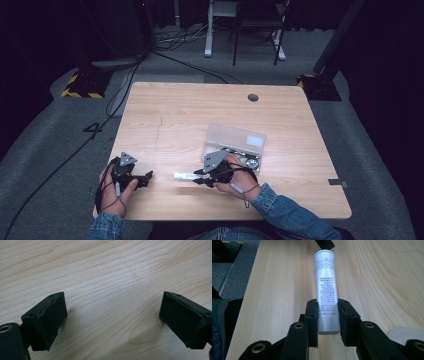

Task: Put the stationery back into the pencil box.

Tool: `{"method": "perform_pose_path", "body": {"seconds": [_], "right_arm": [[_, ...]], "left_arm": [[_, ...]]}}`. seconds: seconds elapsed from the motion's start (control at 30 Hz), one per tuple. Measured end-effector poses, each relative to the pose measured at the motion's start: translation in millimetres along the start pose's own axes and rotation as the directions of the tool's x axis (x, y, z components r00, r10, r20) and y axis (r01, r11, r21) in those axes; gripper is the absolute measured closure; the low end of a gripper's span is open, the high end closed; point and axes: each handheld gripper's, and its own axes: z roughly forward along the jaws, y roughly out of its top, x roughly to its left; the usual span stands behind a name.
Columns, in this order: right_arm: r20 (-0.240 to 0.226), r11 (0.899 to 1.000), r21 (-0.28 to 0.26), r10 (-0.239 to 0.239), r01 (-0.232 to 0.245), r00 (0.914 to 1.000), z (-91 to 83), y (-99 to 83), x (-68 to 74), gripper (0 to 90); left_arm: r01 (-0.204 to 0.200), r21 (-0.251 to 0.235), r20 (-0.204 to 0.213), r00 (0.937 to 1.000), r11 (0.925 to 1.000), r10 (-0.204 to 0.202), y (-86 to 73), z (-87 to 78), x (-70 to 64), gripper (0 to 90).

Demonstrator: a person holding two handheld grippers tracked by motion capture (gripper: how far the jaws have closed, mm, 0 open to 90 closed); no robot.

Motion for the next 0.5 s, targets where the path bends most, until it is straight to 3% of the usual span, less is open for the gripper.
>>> {"method": "perform_pose_path", "body": {"seconds": [0.5], "right_arm": [[0.030,1.000,-0.015,0.008,-0.007,0.9995,-28.0,1.8,-16.4,71.7]], "left_arm": [[0.001,0.001,0.000,1.0000,1.0000,-0.001,0.1,0.0,-0.1,7.7]]}}
